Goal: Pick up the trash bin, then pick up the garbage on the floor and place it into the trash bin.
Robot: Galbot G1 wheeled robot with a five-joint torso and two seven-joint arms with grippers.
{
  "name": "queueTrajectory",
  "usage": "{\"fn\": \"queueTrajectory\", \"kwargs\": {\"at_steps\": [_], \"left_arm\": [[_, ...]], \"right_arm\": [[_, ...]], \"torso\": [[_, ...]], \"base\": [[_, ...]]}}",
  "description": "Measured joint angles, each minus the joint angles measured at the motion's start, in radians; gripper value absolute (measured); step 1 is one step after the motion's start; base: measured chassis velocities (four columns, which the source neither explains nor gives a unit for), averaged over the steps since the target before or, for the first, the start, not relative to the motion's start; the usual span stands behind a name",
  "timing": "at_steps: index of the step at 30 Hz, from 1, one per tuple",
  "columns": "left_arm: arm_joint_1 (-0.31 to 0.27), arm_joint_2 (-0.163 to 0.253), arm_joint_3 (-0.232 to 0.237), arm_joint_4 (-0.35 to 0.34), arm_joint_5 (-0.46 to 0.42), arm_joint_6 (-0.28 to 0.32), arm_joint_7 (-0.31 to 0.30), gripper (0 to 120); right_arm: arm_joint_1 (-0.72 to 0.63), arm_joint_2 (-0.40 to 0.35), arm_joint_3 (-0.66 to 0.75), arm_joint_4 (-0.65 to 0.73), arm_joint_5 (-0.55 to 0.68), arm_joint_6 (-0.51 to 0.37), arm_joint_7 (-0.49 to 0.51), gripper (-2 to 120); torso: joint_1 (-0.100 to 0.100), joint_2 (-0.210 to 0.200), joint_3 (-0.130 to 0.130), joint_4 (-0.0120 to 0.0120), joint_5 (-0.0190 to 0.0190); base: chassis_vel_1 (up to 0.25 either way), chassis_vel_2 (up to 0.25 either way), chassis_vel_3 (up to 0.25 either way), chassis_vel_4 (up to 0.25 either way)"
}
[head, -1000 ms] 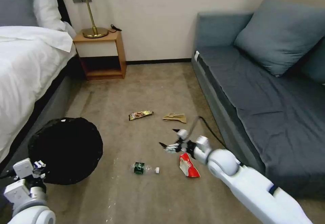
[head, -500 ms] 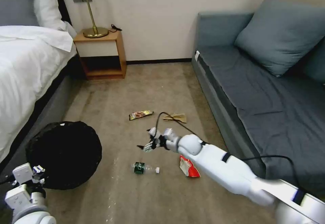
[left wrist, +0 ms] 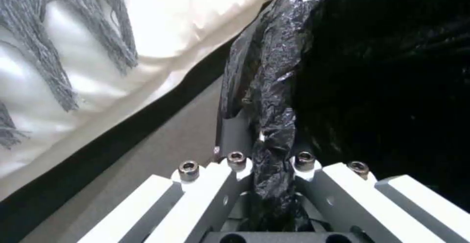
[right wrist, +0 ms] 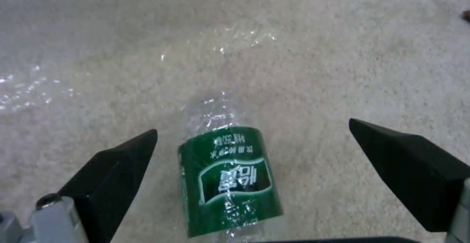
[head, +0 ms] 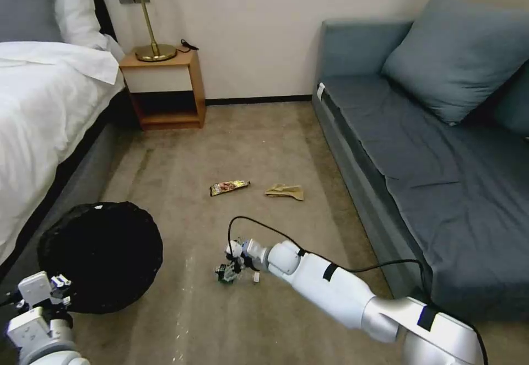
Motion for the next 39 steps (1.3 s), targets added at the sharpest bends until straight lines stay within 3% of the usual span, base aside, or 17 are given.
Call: {"fn": "queueTrajectory", "kwargs": {"at_steps": [19, 22, 37, 39], "left_arm": [[0.019, -0.004, -0.001, 0.019, 0.008, -0.036, 0.000, 3], [0.024, -0.001, -0.002, 0.019, 0.003, -0.041, 0.000, 3], [0.029, 0.011, -0.001, 0.022, -0.012, -0.043, 0.000, 3], [0.029, 0.010, 0.001, 0.022, -0.012, -0.043, 0.000, 3]], "right_arm": [[-0.036, 0.061, 0.050, -0.143, -0.123, 0.053, -0.013, 100], [-0.036, 0.076, 0.064, -0.170, -0.139, 0.061, -0.020, 94], [-0.041, 0.071, 0.093, -0.152, -0.148, 0.066, -0.035, 36], [-0.042, 0.068, 0.096, -0.144, -0.147, 0.065, -0.035, 34]], "torso": [[0.000, 0.000, 0.000, 0.0000, 0.0000], [0.000, 0.000, 0.000, 0.0001, 0.0001], [0.000, 0.000, 0.000, 0.0001, 0.0000], [0.000, 0.000, 0.000, 0.0001, 0.0001]], "base": [[0.000, 0.000, 0.000, 0.000], [0.000, 0.000, 0.000, 0.000], [0.000, 0.000, 0.000, 0.000], [0.000, 0.000, 0.000, 0.000]]}}
